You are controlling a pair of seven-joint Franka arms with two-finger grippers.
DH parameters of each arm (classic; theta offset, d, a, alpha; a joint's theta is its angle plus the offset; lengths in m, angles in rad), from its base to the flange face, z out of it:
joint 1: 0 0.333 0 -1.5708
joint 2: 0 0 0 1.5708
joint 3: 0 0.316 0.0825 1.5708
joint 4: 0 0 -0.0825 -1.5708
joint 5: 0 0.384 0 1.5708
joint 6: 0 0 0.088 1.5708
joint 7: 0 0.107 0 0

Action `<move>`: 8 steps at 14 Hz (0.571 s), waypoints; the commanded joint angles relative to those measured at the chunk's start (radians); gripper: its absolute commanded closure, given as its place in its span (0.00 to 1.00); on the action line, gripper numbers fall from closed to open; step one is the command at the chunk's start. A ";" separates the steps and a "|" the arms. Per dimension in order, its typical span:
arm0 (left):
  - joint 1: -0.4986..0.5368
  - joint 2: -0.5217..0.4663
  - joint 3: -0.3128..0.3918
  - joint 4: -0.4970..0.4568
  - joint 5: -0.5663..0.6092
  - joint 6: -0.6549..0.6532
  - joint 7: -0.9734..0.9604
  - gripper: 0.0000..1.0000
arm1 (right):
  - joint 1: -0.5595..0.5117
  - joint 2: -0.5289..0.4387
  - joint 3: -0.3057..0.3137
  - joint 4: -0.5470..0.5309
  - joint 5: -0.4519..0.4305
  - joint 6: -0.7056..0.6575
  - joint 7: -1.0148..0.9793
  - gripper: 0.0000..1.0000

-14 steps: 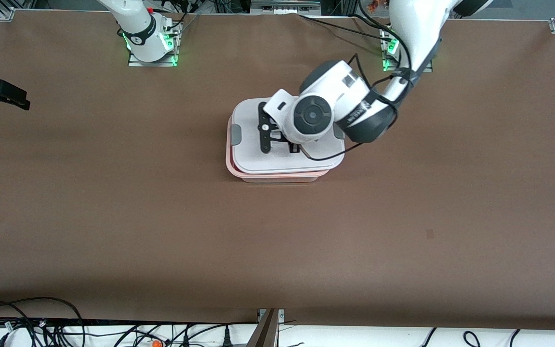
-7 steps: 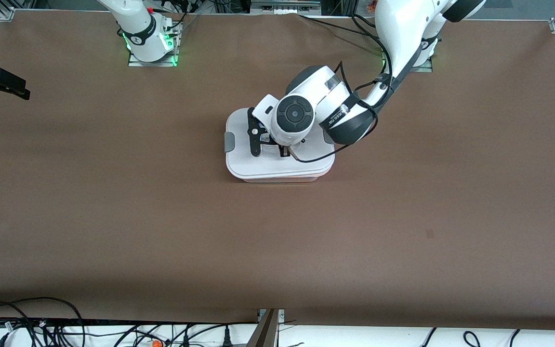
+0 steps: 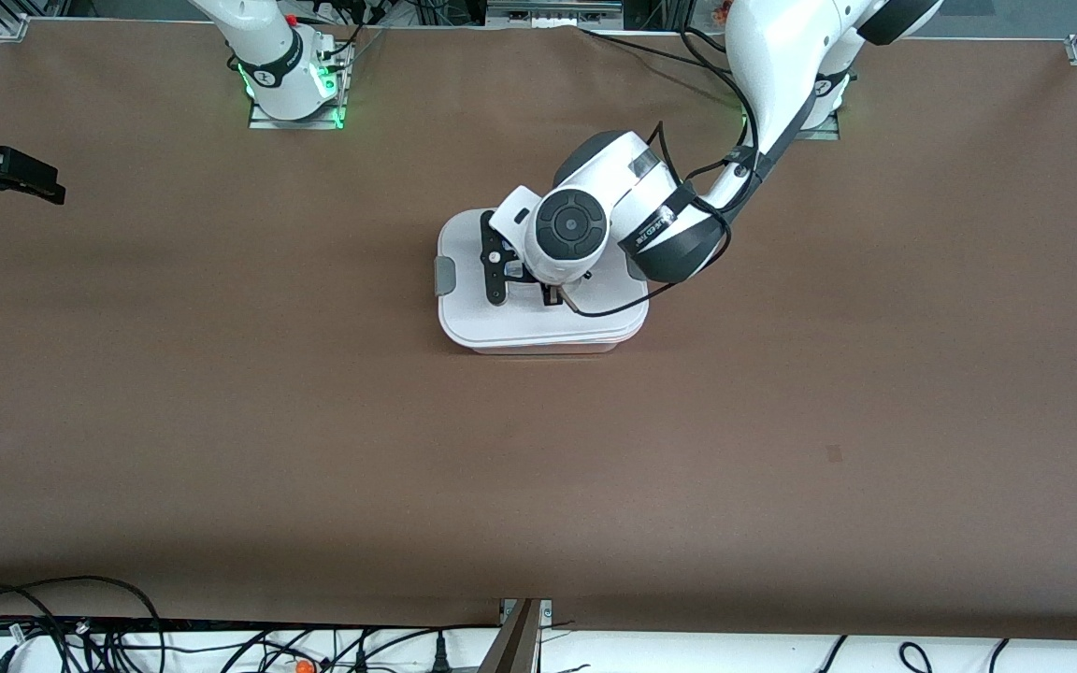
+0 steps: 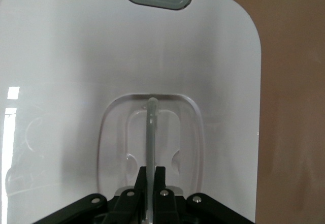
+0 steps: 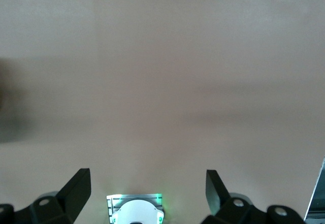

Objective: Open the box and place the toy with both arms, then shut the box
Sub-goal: 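Lower the lid onto the box and press it down with the left gripper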

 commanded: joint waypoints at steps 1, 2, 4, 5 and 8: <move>0.001 0.003 0.001 -0.013 0.039 0.002 0.037 1.00 | -0.001 0.008 -0.003 0.030 0.014 -0.026 -0.009 0.00; 0.004 0.003 0.001 -0.013 0.056 0.002 0.069 1.00 | -0.003 0.008 -0.004 0.030 0.014 -0.026 -0.009 0.00; 0.007 0.003 0.001 -0.013 0.056 0.002 0.117 1.00 | -0.005 0.011 -0.004 0.032 0.013 -0.023 -0.010 0.00; 0.007 0.006 0.001 -0.013 0.056 0.002 0.125 1.00 | -0.005 0.014 -0.004 0.032 0.013 -0.024 -0.012 0.00; 0.005 0.009 0.001 -0.013 0.056 0.004 0.123 1.00 | -0.009 0.016 -0.004 0.032 0.014 -0.023 -0.012 0.00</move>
